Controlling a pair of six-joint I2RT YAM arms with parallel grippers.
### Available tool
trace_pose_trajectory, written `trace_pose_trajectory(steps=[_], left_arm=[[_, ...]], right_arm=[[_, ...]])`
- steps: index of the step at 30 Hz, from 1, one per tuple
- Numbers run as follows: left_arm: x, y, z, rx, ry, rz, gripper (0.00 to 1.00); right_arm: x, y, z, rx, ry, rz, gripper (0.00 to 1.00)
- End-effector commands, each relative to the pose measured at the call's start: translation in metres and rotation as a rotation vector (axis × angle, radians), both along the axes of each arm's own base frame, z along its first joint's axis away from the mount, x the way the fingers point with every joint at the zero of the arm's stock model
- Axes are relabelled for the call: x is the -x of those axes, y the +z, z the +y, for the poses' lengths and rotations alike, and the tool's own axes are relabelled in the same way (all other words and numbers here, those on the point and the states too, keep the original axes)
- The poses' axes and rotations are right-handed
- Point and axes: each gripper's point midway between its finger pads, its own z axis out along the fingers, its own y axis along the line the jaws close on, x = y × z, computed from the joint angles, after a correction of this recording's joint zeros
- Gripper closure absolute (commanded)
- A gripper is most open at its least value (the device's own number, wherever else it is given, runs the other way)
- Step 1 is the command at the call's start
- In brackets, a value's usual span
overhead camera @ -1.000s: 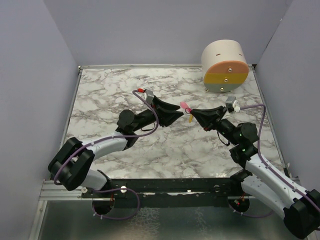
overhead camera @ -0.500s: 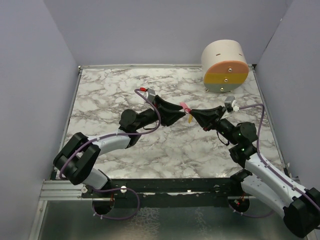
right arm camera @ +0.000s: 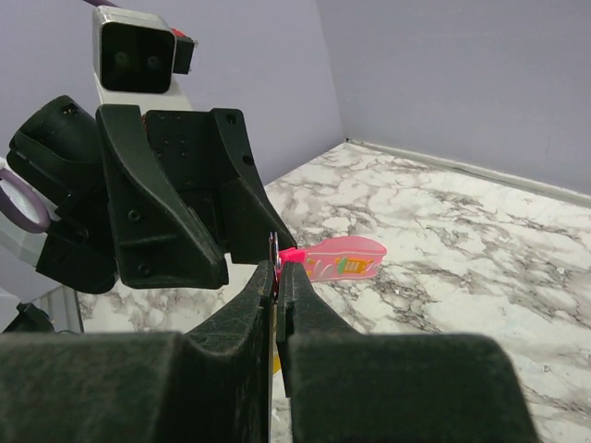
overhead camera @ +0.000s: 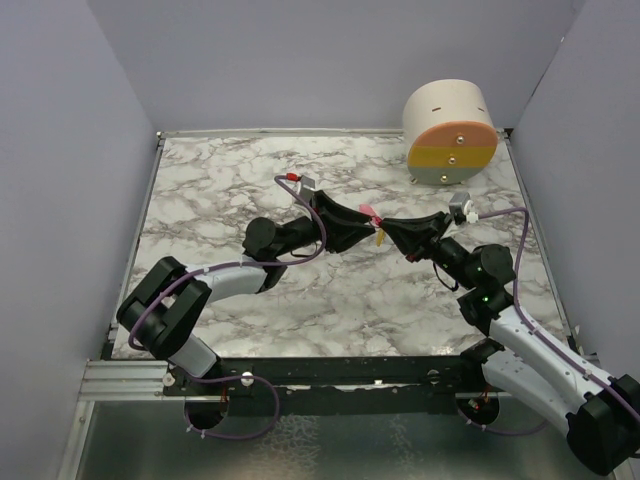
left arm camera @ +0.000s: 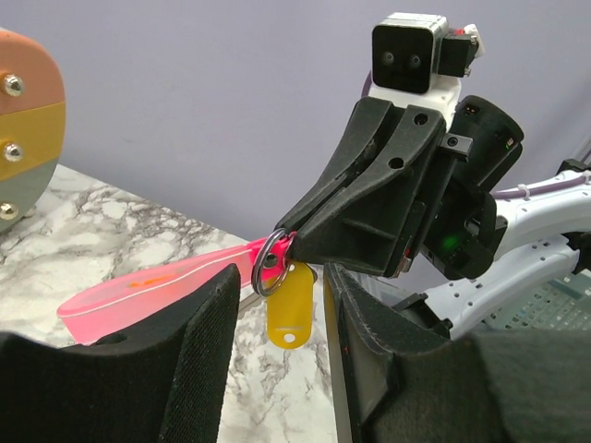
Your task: Put the keys on the keyring
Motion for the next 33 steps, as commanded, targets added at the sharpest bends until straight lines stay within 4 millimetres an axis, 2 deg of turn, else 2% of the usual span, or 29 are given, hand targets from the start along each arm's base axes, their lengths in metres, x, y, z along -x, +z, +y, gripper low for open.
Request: trace_pose_trajectory(steps=[1, 9, 18, 23, 26, 27, 29, 33], left_arm=[[0.010, 0.018, -0.003, 0.040, -0.043, -0.057, 0.57], [0.017, 0.018, -0.009, 0.040, -0.081, -0.061, 0.65], [0.021, 0.019, -0.011, 0.040, -0.095, -0.060, 0.80], [0.022, 0.020, -0.010, 0.042, -0.096, -0.062, 0.90], [0.023, 0.022, -0.010, 0.042, -0.099, -0.064, 1.00], [0.023, 0.022, -0.010, 0.038, -0.097, -0.060, 1.00], [0.020, 0.022, -0.011, 0.014, -0.082, -0.044, 1.00], [0.004, 0.018, -0.010, -0.089, 0.007, 0.019, 1.00]], right_arm=[[0.003, 0.001, 0.001, -0.009, 0.017, -0.015, 0.99], [0.001, 0.000, 0.001, -0.011, 0.009, -0.012, 0.99], [0.000, -0.001, -0.002, -0.014, -0.013, -0.013, 0.99], [-0.002, -0.002, -0.003, -0.012, -0.022, -0.006, 0.99], [-0.005, -0.005, -0.003, -0.004, -0.030, 0.007, 0.99], [-0.006, -0.005, -0.003, -0.001, -0.035, 0.013, 0.99], [-0.009, -0.005, -0.005, 0.006, -0.051, 0.021, 0.94], [-0.013, -0.004, -0.014, 0.009, -0.109, 0.027, 0.71]])
